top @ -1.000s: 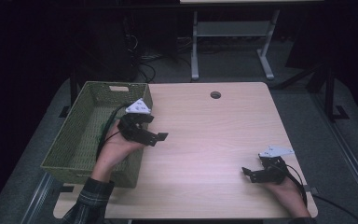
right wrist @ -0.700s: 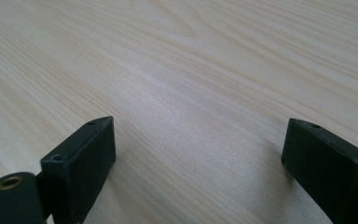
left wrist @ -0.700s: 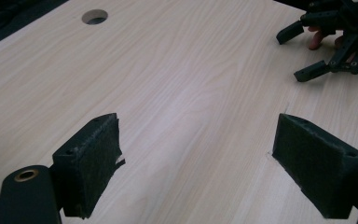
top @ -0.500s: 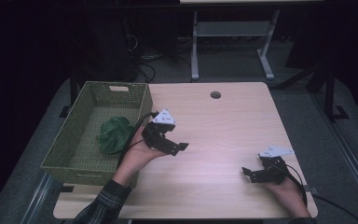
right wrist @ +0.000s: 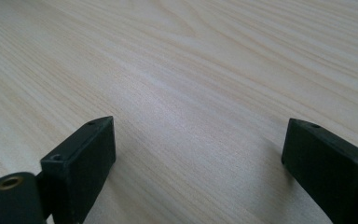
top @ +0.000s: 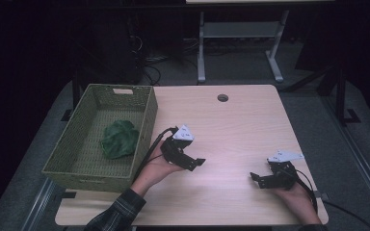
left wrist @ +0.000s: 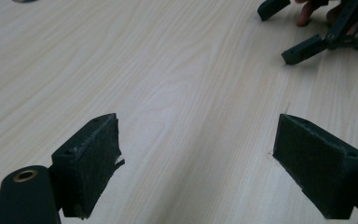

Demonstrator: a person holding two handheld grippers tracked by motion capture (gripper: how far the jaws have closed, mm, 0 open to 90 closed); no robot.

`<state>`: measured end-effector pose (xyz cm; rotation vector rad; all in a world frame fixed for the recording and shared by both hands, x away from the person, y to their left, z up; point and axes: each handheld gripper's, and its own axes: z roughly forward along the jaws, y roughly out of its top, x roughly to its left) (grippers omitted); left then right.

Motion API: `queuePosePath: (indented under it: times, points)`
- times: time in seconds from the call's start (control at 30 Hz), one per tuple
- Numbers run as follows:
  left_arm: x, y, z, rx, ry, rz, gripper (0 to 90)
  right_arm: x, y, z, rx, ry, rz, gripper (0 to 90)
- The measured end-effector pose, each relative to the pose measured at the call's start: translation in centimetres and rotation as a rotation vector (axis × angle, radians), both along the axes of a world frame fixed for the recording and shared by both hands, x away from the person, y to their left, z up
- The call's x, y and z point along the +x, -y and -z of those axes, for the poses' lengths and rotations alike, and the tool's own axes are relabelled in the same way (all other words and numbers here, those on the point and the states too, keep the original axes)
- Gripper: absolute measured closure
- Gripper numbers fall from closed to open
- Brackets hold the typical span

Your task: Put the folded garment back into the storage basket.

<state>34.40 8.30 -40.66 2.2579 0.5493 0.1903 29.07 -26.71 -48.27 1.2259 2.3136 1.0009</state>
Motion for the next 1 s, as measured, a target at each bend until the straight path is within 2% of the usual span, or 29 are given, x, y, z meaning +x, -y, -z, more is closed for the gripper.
queuePosePath:
  times: [0.3, 0.37, 0.4, 0.63, 0.7, 0.83, 1.0]
  points:
    - [-0.1, 0.8, 2.5, 0.010, -0.021, -0.010, 13.8, 0.0, 0.0, 0.0, 0.001, -0.001, 0.001, 9.4]
    - [0.1, 0.9, 3.2, 0.029, -0.030, -0.010, 13.8, 0.0, 0.0, 0.0, 0.000, 0.000, 0.000, 9.4]
    - [0.1, 1.0, 3.6, 0.026, -0.027, -0.022, 13.8, 0.0, 0.0, 0.0, 0.000, 0.000, 0.000, 9.4]
    - [0.2, 1.3, 6.0, 0.076, -0.007, -0.034, 13.9, 0.0, 0.0, 0.0, 0.001, -0.001, 0.001, 9.4]
    - [0.3, 1.3, 6.6, 0.075, -0.015, -0.037, 13.9, 0.0, 0.0, 0.0, 0.000, 0.000, 0.000, 9.4]
    - [0.2, 1.0, 7.2, 0.037, 0.026, -0.047, 14.2, 0.0, 0.0, 0.0, -0.001, 0.000, -0.001, 9.4]
    - [0.2, 1.0, 7.2, 0.035, 0.026, -0.047, 14.2, 0.0, 0.0, 0.0, 0.000, 0.000, -0.001, 9.4]
